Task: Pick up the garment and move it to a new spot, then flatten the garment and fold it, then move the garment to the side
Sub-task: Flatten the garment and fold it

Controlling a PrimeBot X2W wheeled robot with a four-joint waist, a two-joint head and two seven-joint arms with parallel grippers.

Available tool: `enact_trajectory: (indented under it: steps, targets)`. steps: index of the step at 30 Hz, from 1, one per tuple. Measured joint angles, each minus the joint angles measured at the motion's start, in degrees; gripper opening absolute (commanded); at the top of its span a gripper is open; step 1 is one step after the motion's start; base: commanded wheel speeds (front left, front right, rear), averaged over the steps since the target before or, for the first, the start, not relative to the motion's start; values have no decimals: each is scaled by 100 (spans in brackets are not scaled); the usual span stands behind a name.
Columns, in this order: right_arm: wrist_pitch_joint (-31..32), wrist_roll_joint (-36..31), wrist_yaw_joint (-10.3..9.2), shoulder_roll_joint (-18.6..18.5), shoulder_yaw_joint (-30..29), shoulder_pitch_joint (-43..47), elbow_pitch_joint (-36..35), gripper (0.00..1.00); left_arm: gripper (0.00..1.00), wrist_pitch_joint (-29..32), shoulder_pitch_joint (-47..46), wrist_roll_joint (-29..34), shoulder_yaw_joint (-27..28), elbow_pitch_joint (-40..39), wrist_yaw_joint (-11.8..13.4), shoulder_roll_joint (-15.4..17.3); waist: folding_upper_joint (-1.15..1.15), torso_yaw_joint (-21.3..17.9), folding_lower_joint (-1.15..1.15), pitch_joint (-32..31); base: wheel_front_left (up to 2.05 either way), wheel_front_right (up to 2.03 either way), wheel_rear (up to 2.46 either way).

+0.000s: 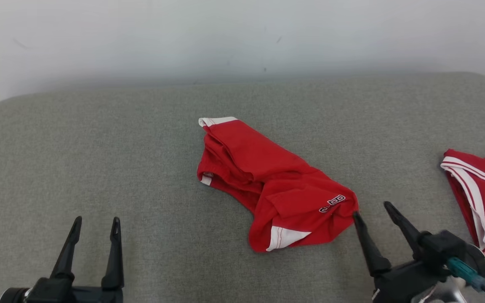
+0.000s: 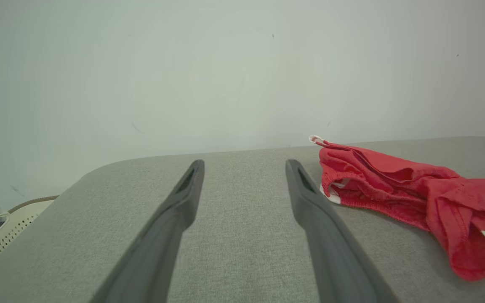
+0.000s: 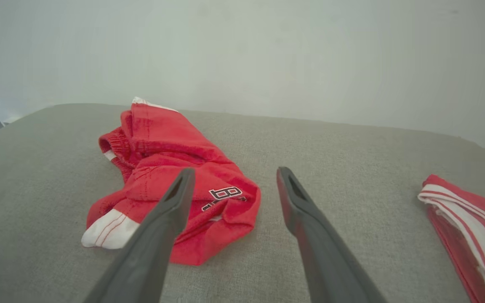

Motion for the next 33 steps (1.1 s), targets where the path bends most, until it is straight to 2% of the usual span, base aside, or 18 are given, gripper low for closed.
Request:
enact_trajectory:
  steps: [7,12,17,23,24,26,33]
  targets:
    - [445,241,0,-660,1100,-805,457,100,100,0,-207,91,-145,-4,-48,-169,1,189,0,277,0,0,0]
    - [576,368,0,-992,1746,-1374,734,100,100,0,-314,107,-174,30,-100,-271,1,360,0,462,0,0,0]
    - [736,554,0,-1278,2287,-1825,929,100,100,0,-437,168,-197,46,-154,-355,1,506,1,640,0,0,0]
    - [905,743,0,-1457,2648,-2192,1094,100,100,0,-510,242,-215,74,-204,-466,1,625,1,805,0,0,0]
    - [922,764,0,-1467,2668,-2235,1137,47,100,0,-516,252,-218,85,-237,-487,1,640,1,821,0,0,0]
    - [956,781,0,-1482,2691,-2318,1216,0,100,0,-532,256,-215,98,-245,-513,1,664,1,843,0,0,0]
    - [950,851,0,-1492,2499,-2374,1218,0,100,0,-551,308,-146,101,-293,-571,1,657,0,879,0,0,0]
